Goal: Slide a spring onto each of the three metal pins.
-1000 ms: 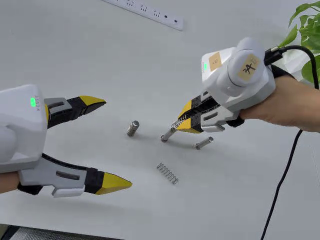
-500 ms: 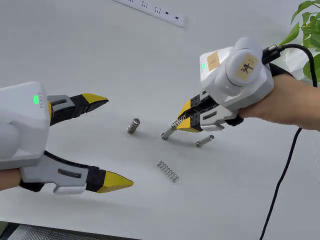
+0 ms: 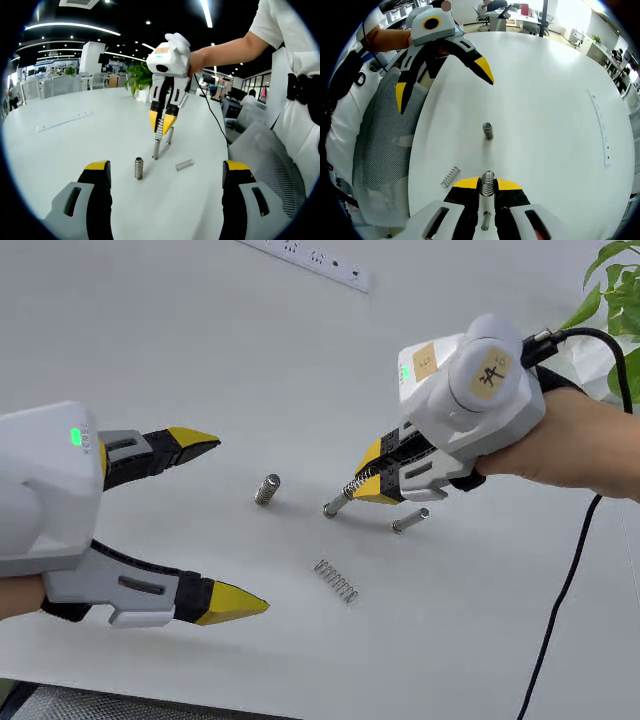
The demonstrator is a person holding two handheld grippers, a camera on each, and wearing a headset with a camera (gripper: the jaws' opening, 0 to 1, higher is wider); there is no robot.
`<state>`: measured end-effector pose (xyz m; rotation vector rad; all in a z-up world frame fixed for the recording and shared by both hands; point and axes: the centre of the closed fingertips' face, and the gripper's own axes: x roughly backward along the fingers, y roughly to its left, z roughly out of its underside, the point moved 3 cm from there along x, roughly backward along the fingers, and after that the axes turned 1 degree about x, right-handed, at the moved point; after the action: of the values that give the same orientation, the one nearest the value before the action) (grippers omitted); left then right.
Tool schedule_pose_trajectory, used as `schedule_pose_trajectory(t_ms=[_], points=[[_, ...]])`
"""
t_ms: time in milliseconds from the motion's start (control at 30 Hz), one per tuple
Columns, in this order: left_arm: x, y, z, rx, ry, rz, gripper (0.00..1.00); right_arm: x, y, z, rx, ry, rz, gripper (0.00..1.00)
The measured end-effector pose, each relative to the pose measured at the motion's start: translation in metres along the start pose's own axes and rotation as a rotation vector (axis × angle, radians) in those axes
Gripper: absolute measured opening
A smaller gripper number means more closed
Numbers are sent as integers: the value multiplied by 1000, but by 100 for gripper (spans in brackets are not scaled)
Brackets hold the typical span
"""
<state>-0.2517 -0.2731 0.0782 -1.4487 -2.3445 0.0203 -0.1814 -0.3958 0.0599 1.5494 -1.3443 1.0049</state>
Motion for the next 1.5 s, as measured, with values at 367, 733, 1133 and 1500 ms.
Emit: schedule_pose_trajectory(t_ms=[367, 733, 1133, 1500], points=[[-1, 0, 0, 7, -5, 6, 90, -7, -3, 2, 6, 7, -2, 7], [-2, 0, 0, 16, -8, 9, 90, -14, -3, 3, 26, 21, -4, 7], [-3, -1, 1, 24, -10, 13, 89, -21, -1, 1, 27, 16, 0, 8], [-4, -1, 1, 26, -11, 15, 88, -30, 0, 4, 23, 10, 5, 8]])
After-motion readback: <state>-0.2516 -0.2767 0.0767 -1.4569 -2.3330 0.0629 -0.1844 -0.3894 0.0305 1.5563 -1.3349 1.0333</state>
